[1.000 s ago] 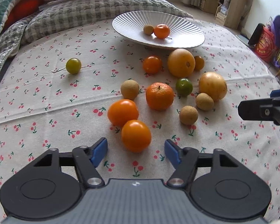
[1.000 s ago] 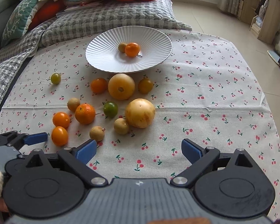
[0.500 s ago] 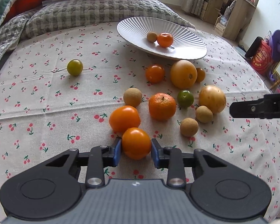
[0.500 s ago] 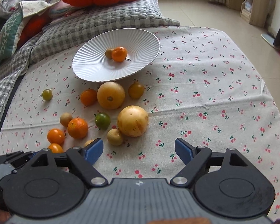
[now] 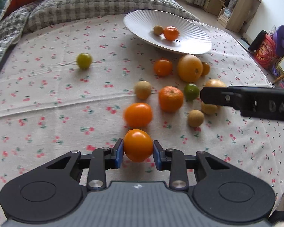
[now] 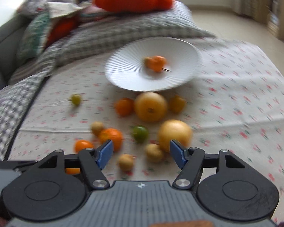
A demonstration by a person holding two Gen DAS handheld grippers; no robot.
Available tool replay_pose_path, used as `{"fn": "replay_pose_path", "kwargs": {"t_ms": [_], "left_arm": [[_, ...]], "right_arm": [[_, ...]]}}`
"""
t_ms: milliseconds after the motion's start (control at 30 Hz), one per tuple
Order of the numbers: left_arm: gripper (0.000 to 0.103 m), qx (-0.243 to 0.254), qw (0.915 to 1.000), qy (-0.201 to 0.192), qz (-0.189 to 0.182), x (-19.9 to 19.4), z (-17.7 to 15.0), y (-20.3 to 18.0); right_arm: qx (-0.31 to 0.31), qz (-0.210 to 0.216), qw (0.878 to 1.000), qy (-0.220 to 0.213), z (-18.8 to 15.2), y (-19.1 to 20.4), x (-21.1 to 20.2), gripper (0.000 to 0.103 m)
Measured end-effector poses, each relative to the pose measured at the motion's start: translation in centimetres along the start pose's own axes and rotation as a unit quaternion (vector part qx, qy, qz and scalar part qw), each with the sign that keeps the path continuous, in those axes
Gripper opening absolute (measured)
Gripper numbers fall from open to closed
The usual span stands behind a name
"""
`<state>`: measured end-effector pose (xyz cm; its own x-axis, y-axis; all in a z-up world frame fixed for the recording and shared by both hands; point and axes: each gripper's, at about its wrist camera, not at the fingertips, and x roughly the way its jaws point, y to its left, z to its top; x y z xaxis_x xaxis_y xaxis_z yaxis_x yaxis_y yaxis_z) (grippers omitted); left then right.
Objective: Organize fruits
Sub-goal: 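Grasp an orange tomato-like fruit with the left tool while the right tool grasps another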
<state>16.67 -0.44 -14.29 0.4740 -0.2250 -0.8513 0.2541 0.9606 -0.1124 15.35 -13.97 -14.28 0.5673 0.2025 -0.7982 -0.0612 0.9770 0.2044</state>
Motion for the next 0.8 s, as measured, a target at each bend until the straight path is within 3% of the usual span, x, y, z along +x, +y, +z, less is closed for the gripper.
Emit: {"fn": "replay_pose_path", "kwargs": {"t_ms": [133,300,433,667,800], "left_arm": [[0.019,-0.028,0.9994,-0.008,0.018,-0.9,0.6,2.5],[0.019,-0.078,0.9958,-0.026,0.039,-1.6,1.3,5.3],[0.019,-0.088,0.9944,-0.037,0.046,-2.0,1.6,5.8],[0.019,-0.106,0.9923,-0.036,0.053,-1.8,1.9,7.0],[0.019,-0.110,0.9918,-0.033,0.055,-1.6,1.7,7.5]], "right_arm": [[-0.019,0.047,0.999,0.005,0.1,1.4,0.5,0.056],[-0.075,0.079,0.994,0.012,-0.5,3.7,1.5,0.049],[-0.135,0.092,0.987,0.010,-1.1,6.0,2.3,0.047],[-0.200,0.069,0.977,0.008,-0.8,8.5,5.0,0.048],[-0.228,0.034,0.973,0.012,-1.0,9.4,6.3,0.046]]}}
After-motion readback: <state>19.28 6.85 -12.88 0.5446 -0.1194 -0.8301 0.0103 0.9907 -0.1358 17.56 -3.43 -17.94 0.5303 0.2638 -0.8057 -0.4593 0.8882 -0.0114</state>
